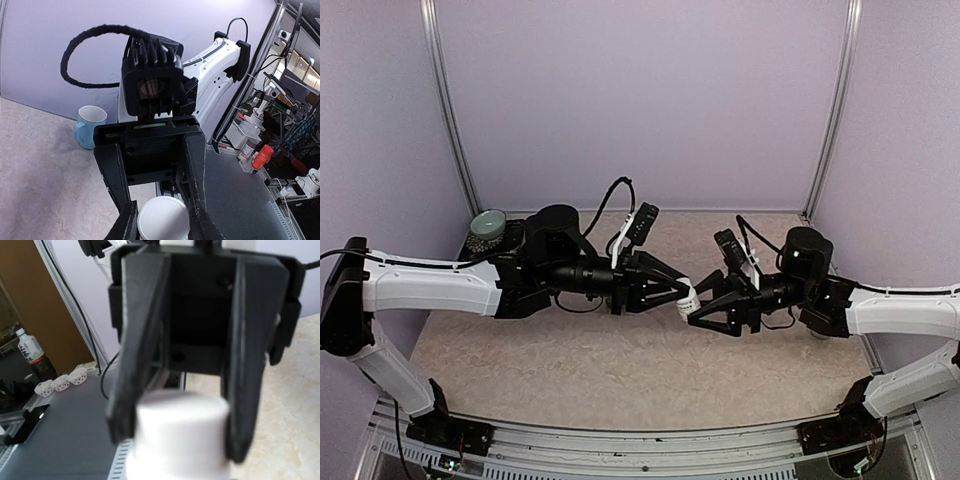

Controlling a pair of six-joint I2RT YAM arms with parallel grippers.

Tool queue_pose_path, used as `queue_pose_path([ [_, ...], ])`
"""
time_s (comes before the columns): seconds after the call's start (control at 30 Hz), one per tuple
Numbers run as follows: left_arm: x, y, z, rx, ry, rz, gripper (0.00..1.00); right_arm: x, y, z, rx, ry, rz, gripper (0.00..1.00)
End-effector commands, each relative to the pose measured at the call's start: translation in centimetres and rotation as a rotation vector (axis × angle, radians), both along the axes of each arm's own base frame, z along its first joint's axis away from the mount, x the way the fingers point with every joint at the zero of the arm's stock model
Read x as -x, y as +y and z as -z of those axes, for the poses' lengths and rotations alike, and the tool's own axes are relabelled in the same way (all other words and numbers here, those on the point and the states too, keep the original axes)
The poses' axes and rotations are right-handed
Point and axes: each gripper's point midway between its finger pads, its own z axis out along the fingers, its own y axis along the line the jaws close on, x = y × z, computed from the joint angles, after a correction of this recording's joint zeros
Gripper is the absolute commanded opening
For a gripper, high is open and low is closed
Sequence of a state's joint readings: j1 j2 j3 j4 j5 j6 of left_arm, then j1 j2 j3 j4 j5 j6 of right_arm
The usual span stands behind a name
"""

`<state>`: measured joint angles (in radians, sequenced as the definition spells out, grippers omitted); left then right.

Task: Sort the pills into containers
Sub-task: Pass from the left arm to the right

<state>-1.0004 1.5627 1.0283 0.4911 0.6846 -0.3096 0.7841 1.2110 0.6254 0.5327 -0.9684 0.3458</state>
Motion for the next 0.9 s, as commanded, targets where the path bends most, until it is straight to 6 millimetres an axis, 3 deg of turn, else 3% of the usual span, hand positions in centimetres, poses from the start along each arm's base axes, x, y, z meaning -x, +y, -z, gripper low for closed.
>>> queue_pose_path([
  [0.0, 0.1, 0.8, -2.5, 0.081, -0.053, -0.026, 0.06, 0.1, 0.3, -1.2, -0.036, -0.009, -0.017, 0.50],
  [0.1, 0.1, 0.7, -2.5, 0.079, -0.049, -0.023, 0.07, -0.1, 0.4, -1.3, -0.038, 0.002, -0.012, 0.41],
  [0.27, 0.2, 0.4, -2.2, 0.075, -0.043, -0.015, 0.07, -0.2, 0.5, -1.6, -0.052, 0.019, -0.022, 0.38],
  [0.57, -0.4, 0.3, -1.8, 0.050, -0.033, -0.041, 0.09, -0.6, 0.8, -1.6, -0.032, 0.014, -0.010, 0.16],
  [0.8, -3.3, 0.2, -0.8, -0.017, 0.049, -0.207, 0.10, -3.4, 0.3, -0.6, 0.049, -0.049, 0.194, 0.05],
  [0.87, -4.2, 0.5, -0.8, -0.026, 0.094, -0.267, 0.16, -4.6, -0.2, -0.5, 0.074, -0.071, 0.284, 0.05],
])
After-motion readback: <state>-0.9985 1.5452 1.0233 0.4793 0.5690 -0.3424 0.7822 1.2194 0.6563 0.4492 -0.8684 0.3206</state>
